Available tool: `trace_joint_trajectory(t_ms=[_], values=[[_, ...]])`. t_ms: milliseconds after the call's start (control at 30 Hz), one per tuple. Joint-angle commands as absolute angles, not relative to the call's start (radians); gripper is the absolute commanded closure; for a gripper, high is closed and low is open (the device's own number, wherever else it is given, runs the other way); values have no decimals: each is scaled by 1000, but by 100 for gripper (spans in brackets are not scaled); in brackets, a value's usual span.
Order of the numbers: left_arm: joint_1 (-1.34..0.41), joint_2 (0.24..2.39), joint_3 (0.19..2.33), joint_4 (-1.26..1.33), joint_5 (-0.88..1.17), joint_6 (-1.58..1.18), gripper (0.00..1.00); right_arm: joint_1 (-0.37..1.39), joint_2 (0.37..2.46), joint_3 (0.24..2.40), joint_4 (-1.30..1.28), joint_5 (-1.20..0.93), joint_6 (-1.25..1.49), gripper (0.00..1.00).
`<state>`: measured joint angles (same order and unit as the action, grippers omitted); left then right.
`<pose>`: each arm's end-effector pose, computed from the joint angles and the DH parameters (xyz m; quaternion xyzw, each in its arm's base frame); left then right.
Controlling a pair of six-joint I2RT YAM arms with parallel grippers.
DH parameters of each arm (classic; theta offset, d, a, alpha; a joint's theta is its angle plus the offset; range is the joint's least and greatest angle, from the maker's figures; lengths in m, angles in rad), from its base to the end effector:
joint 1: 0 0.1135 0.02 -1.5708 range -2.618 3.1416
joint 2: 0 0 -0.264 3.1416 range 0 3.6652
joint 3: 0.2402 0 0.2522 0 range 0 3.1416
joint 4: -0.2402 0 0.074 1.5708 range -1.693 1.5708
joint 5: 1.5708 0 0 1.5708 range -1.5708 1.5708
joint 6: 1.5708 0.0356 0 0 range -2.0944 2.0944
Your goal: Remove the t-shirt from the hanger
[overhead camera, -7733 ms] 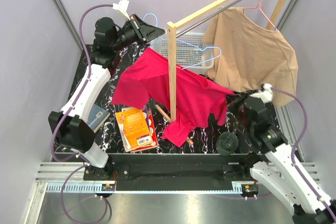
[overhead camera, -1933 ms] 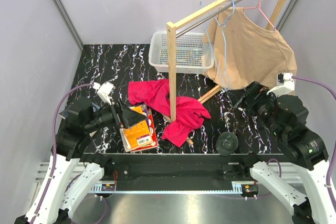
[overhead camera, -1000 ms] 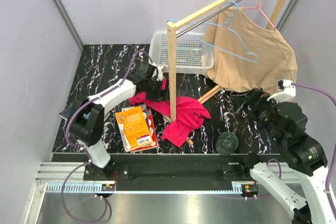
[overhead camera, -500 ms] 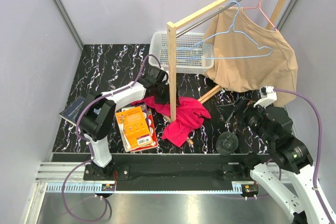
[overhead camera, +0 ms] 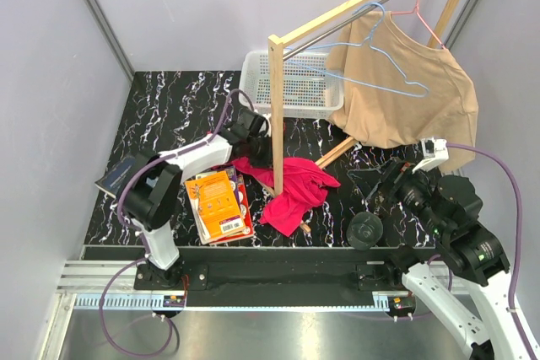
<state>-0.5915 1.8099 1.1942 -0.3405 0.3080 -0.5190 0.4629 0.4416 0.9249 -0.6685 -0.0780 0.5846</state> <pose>0.3089 -0.2205 0.1893 0.0805 0.9396 -0.2818 0.1769 0.0685 0.0373 0.3731 0.0219 0.7690 0.3452 0.5377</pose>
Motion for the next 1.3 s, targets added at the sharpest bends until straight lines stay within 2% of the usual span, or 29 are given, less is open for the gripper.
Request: trace_joint_trajectory(t_ms=[0, 267, 533, 600, 733, 867, 1100, 1267], values=[[-571, 1648, 1215, -310, 264, -557, 100, 462, 453, 977, -618, -121, 584, 0], [-437, 1474, 1278, -311, 282, -597, 100, 463, 430, 1026, -627, -115, 569, 0], [-279, 1459, 1511, -198, 405, -682, 100, 462, 477, 1071, -640, -49, 520, 0], [-259, 1515, 1615, -184, 425, -692, 100, 462, 495, 1071, -626, -17, 503, 0], [-207, 1670, 1988, -160, 512, -767, 100, 463, 515, 1045, -591, 34, 514, 0], [-169, 1824, 2260, -4, 574, -900, 100, 462, 512, 1016, -560, 67, 581, 0], [-153, 2022, 2425, 314, 508, -1141, 100, 462, 502, 1009, -555, 64, 629, 0], [-179, 2212, 2546, 370, 469, -1224, 100, 462, 509, 1034, -561, 51, 630, 0]])
